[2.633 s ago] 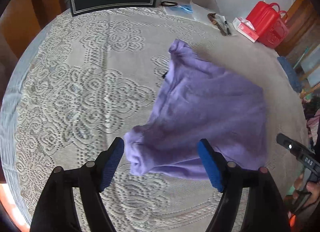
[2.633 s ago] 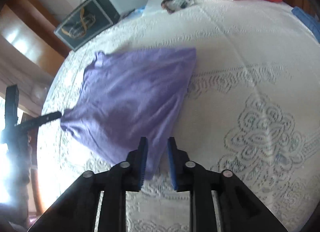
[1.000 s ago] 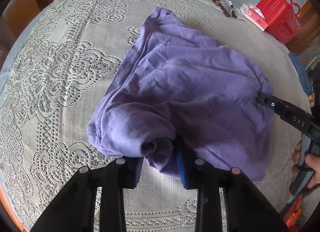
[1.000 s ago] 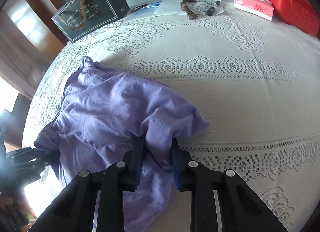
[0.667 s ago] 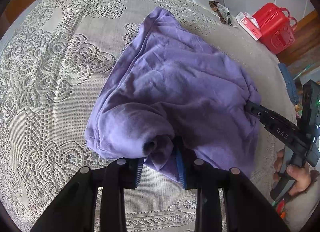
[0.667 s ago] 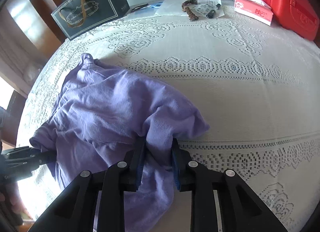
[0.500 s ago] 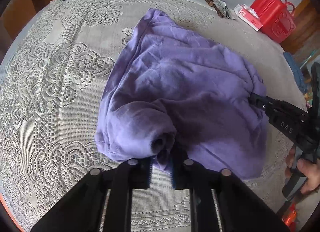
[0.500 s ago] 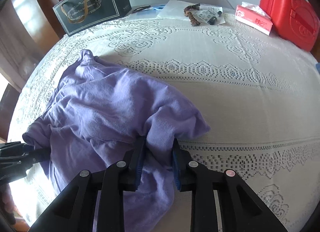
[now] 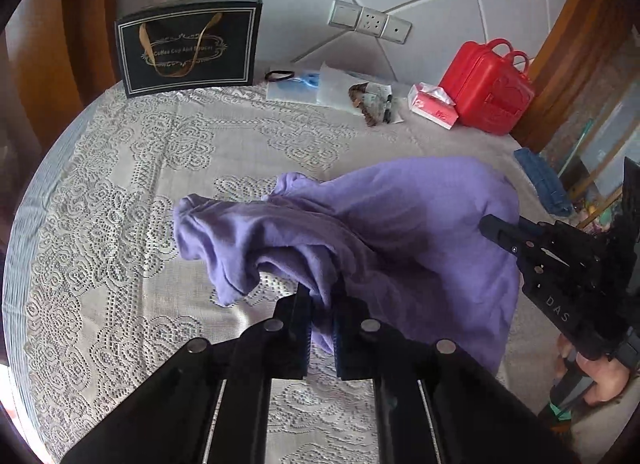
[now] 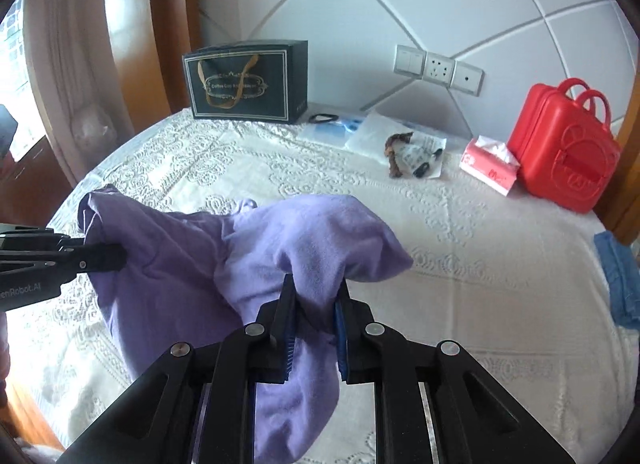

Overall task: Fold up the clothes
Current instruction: 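Lift the lavender shirt with both grippers and carry it toward the denim pile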

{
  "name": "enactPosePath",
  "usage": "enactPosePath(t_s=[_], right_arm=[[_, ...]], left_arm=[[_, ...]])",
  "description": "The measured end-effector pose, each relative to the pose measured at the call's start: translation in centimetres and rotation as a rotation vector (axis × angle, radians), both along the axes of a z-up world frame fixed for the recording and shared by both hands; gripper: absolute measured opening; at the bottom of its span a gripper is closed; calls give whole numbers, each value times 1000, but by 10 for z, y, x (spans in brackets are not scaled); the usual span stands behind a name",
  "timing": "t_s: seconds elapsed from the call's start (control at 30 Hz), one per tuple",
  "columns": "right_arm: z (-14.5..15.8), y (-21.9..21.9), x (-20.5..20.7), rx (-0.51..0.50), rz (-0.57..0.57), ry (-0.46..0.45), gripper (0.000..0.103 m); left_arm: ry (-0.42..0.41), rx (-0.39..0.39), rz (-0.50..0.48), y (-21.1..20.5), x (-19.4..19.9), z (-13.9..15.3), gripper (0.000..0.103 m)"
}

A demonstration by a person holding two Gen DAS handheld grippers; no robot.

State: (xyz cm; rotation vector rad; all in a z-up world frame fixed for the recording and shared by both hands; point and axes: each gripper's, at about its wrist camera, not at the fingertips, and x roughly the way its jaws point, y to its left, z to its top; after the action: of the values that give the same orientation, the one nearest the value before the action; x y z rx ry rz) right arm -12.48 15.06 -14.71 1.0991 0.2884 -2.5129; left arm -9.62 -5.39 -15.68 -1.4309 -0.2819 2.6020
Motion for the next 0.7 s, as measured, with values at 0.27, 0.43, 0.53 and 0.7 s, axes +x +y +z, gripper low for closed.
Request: enactPosePath(t_s=[0.27,0.43,0.53,0.7], right_arm=[[3,50,11,-16,-28,-51,16],[6,77,18,-43,-29,-52,16],[15,91,21,-49,-51,-28,16],[27,123,21,-41,-153,-16,16]], left_arm=[[-22,-8,-30,61,13,6,8],[-8,-26,-48,86,16,17,8],[15,-34,-89,99,11,25,8],[20,-6,-163,131,2,31,8]])
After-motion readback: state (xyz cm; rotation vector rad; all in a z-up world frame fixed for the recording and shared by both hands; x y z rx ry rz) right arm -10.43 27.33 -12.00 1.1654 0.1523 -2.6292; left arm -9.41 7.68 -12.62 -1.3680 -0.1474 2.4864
